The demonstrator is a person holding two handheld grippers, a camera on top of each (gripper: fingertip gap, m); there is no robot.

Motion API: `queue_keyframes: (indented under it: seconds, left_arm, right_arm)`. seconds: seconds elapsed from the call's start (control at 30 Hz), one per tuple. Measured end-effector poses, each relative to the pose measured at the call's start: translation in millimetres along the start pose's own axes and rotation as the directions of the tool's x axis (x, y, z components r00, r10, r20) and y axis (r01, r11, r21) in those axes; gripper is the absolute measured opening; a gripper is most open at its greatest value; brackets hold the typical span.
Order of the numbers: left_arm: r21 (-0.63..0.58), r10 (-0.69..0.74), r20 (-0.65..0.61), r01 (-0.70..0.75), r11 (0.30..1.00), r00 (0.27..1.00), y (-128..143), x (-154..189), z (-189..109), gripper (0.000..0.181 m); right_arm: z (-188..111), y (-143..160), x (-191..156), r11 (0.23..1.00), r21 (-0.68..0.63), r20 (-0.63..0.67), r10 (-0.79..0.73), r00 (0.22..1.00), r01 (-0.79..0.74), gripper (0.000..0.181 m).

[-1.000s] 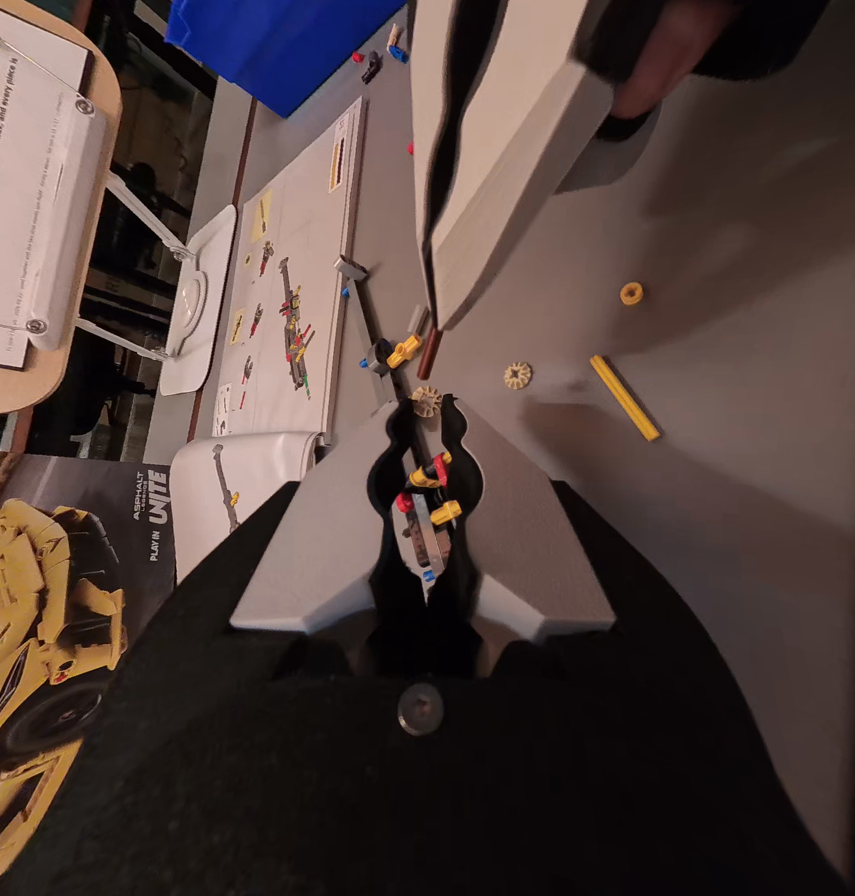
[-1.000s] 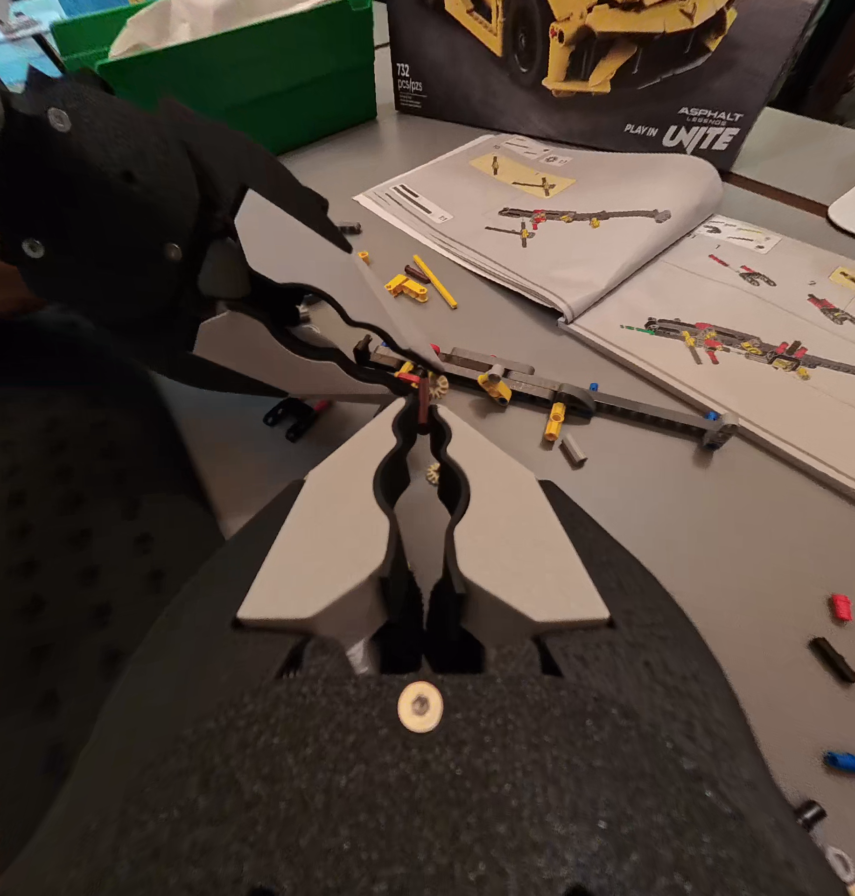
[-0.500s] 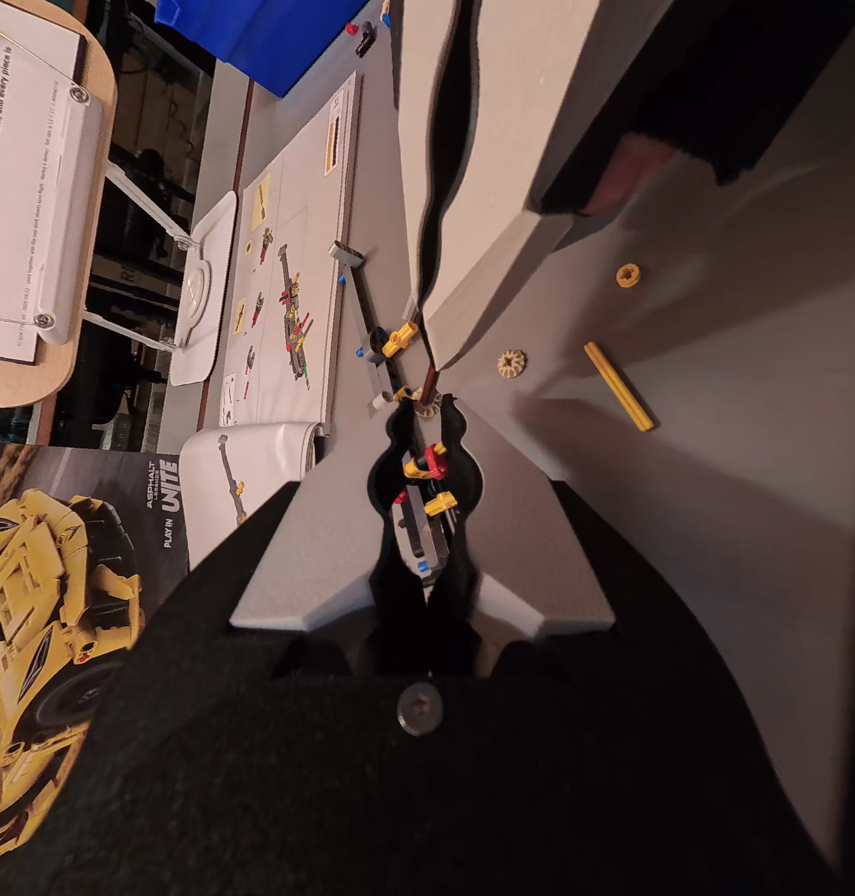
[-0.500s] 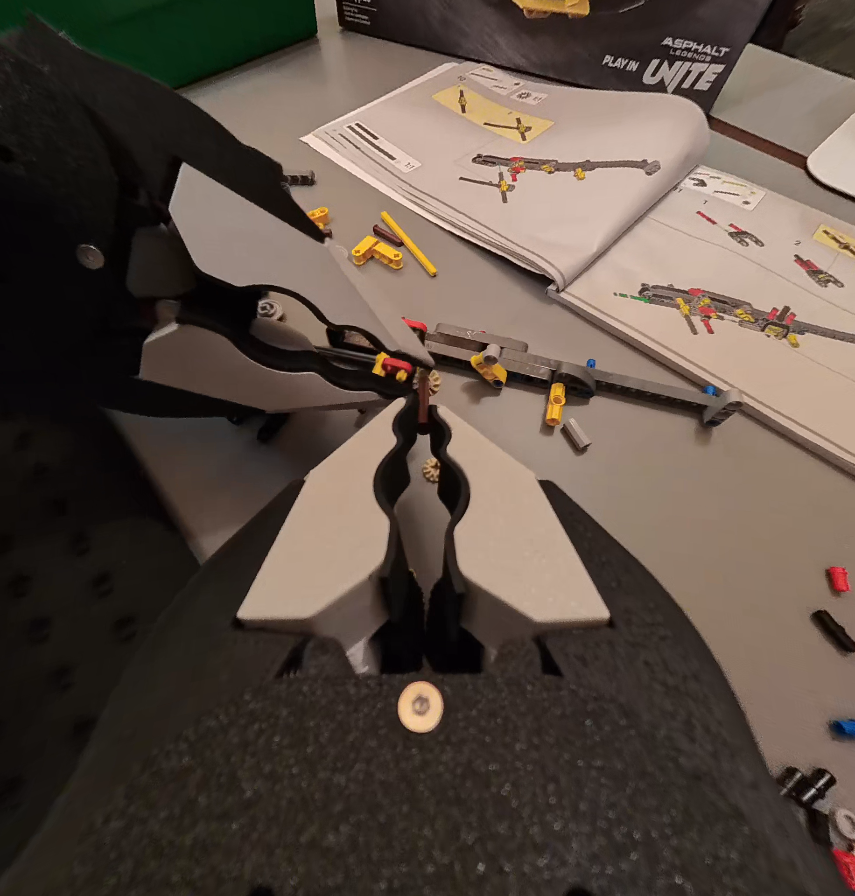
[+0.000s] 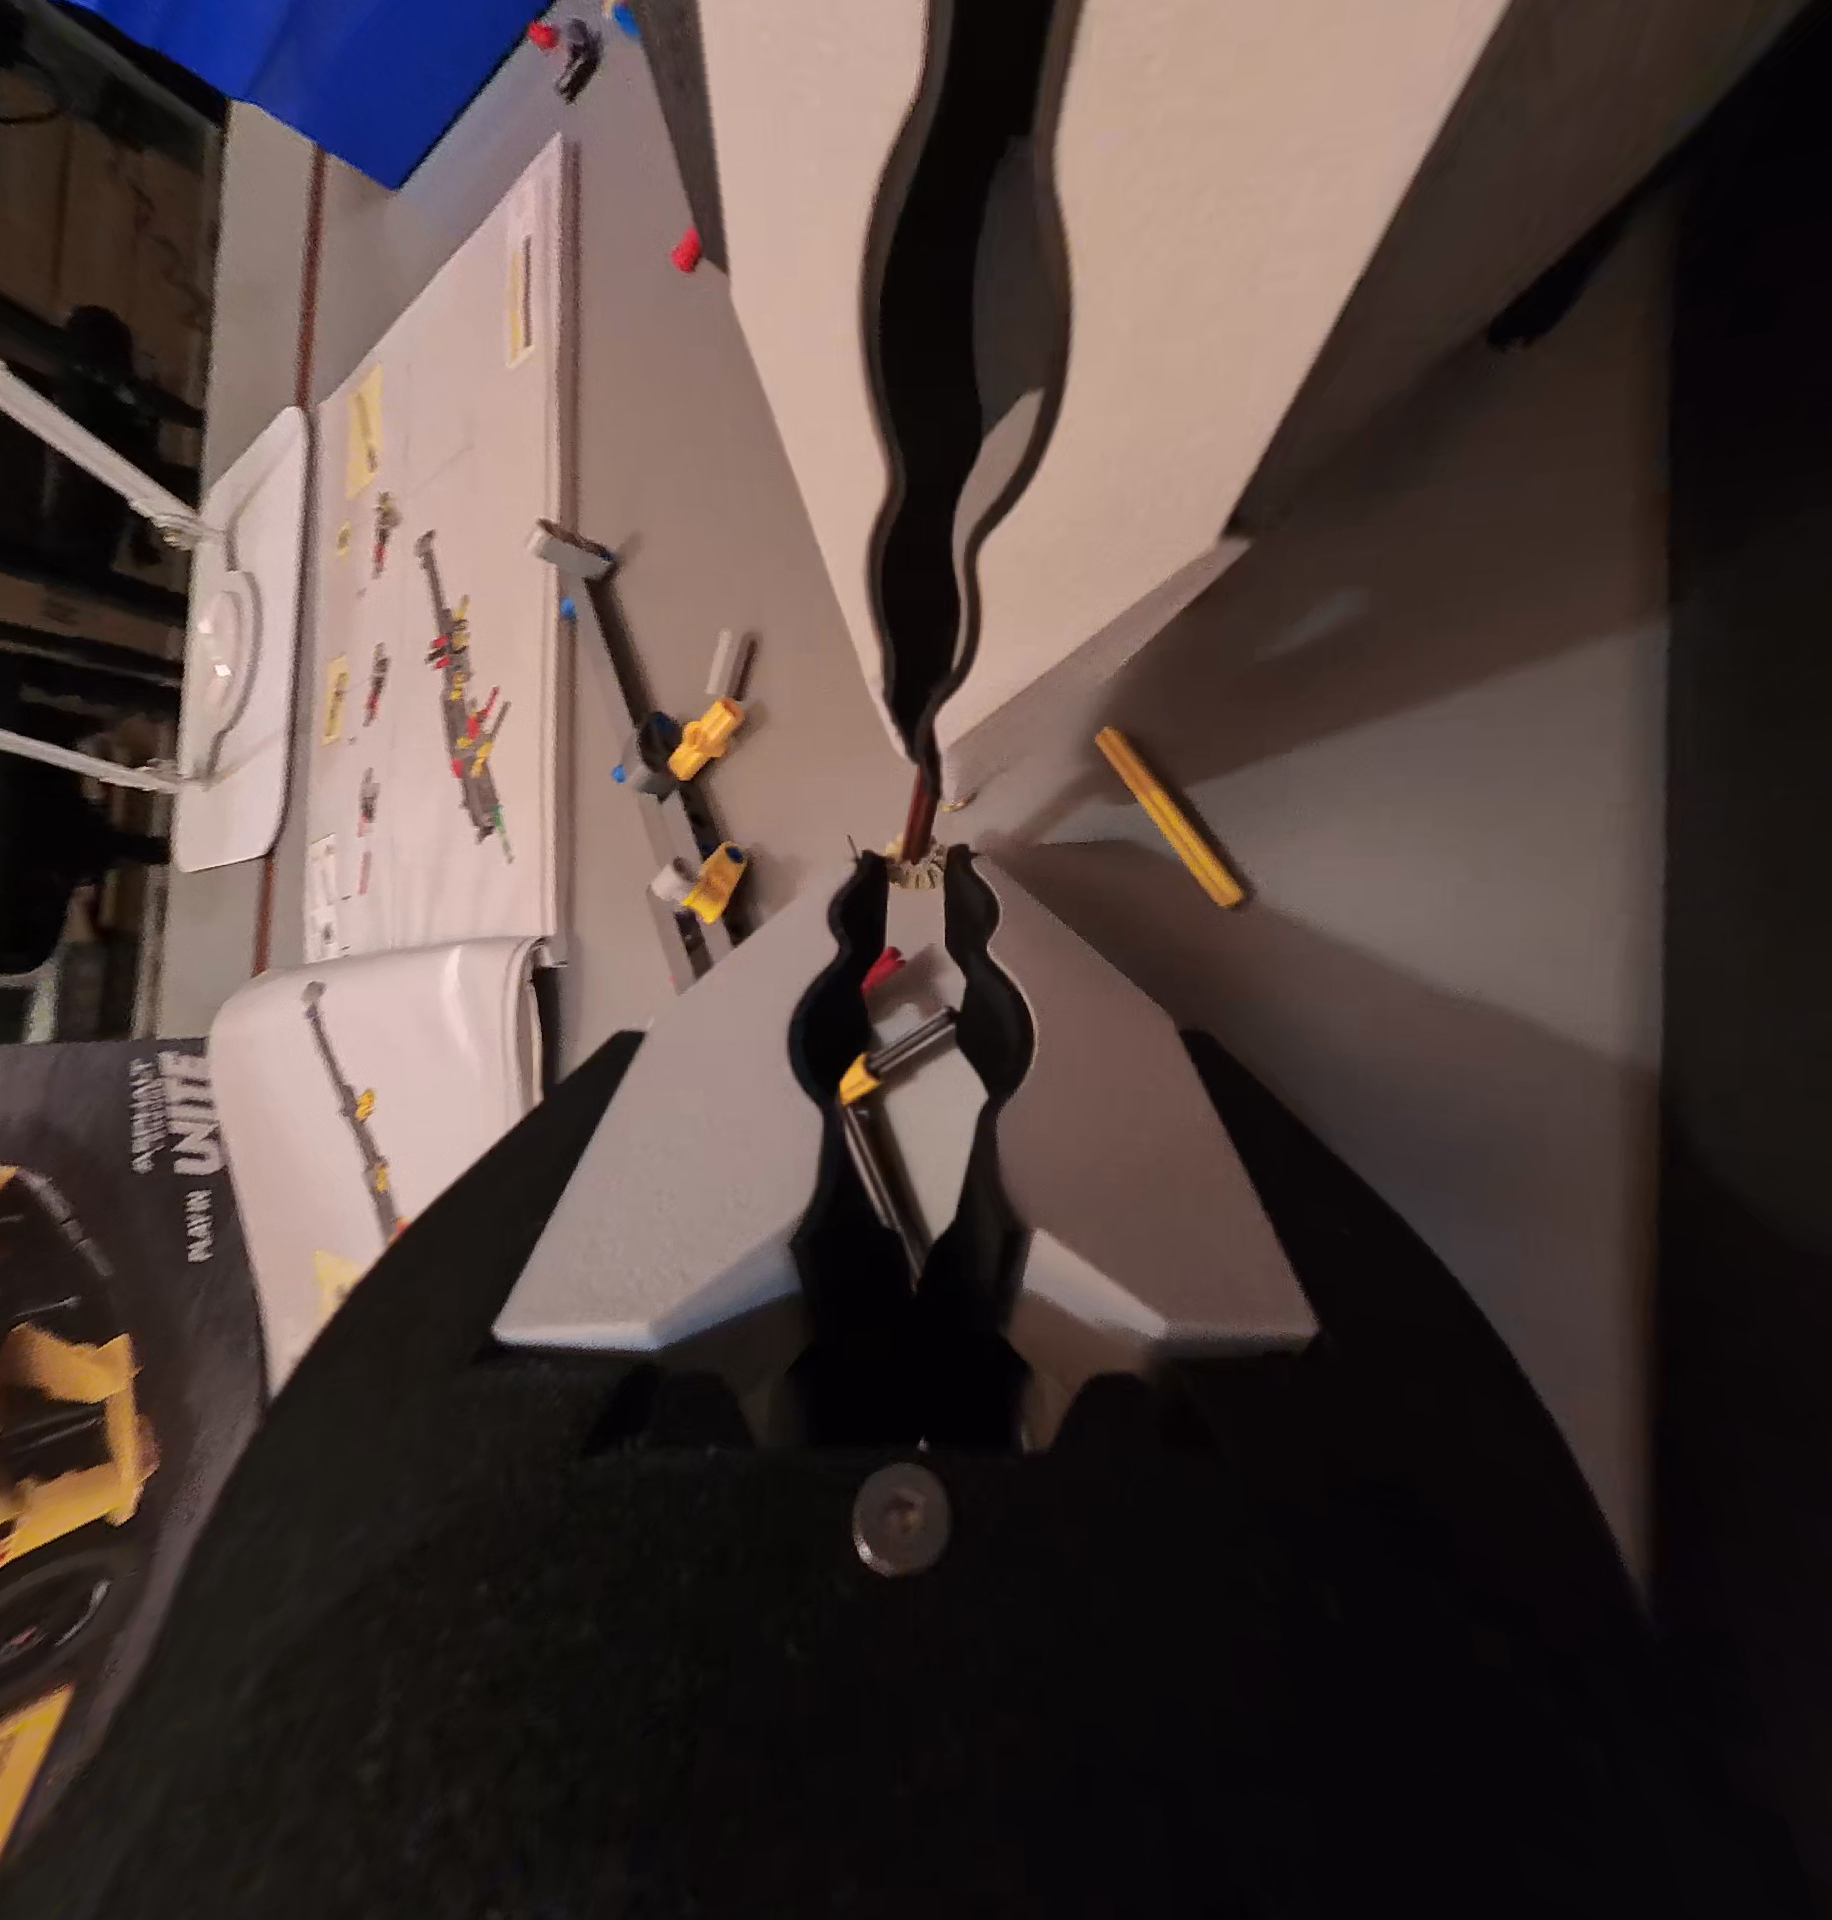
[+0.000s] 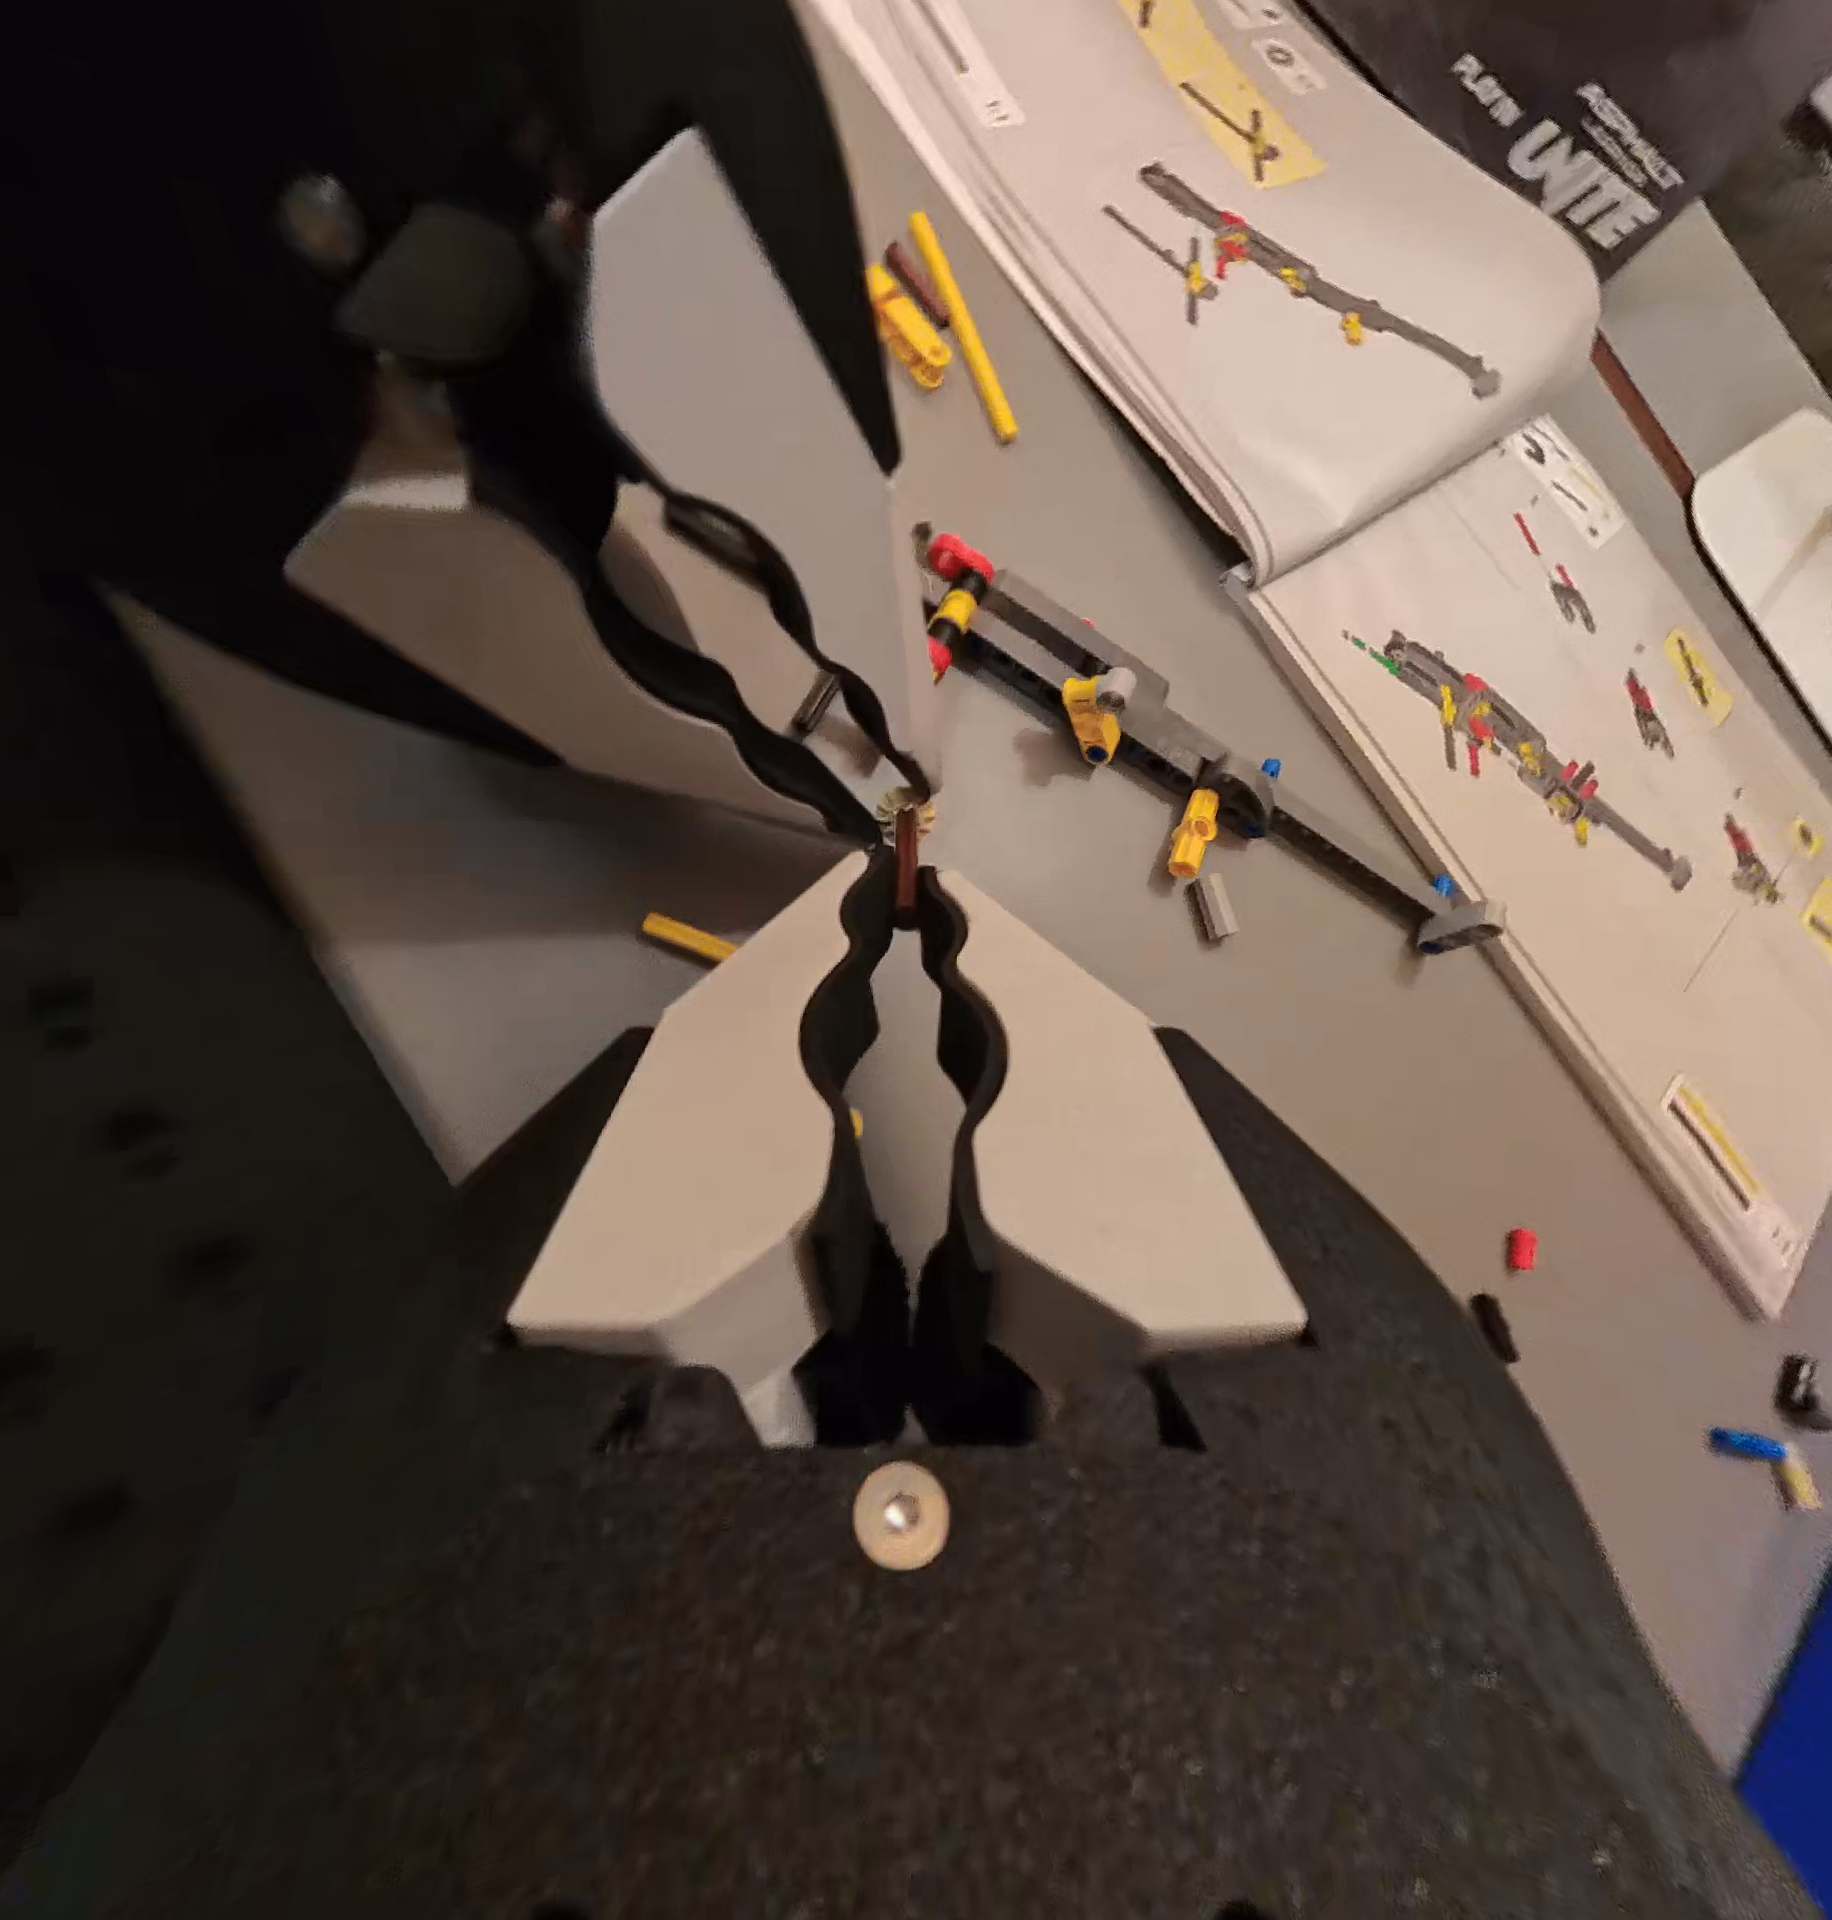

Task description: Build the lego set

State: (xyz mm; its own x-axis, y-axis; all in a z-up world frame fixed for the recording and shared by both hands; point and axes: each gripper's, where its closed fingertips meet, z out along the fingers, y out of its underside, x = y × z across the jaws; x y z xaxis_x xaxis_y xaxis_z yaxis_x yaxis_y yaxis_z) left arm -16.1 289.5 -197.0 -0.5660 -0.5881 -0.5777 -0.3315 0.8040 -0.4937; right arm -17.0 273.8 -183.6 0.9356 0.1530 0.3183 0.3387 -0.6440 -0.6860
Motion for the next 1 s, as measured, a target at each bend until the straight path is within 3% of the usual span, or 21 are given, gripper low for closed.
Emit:
queue_keyframes:
  seconds: [0.27,0.5,0.63,0.8,1.0]
  left_arm:
    - [0.053,0.038,-0.168,-0.030,0.998,0.985,0,17,0,0.009]
    - [0.071,0.013,-0.224,0.003,0.997,0.975,1,16,3,0.009]
    - [0.084,-0.021,-0.247,0.043,0.996,0.969,-1,18,3,0.009]
    - [0.067,-0.128,-0.311,0.156,0.986,0.942,-2,20,4,0.009]
    - [0.066,-0.195,-0.365,0.234,0.970,0.910,-4,24,4,0.009]
  right_arm:
    - [0,9,-11,0.988,-0.024,0.159,-0.149,0.976,0.155,0.004]
    - [1,9,-9,0.980,-0.052,0.166,-0.179,0.970,0.190,0.004]
    - [0,9,-10,0.977,-0.121,0.196,-0.151,0.969,0.177,0.004]
    - [0,8,-8,0.969,-0.240,0.324,0.018,0.946,0.063,0.004]
    - [0,8,-7,0.913,-0.354,0.477,-0.012,0.879,0.204,0.004]
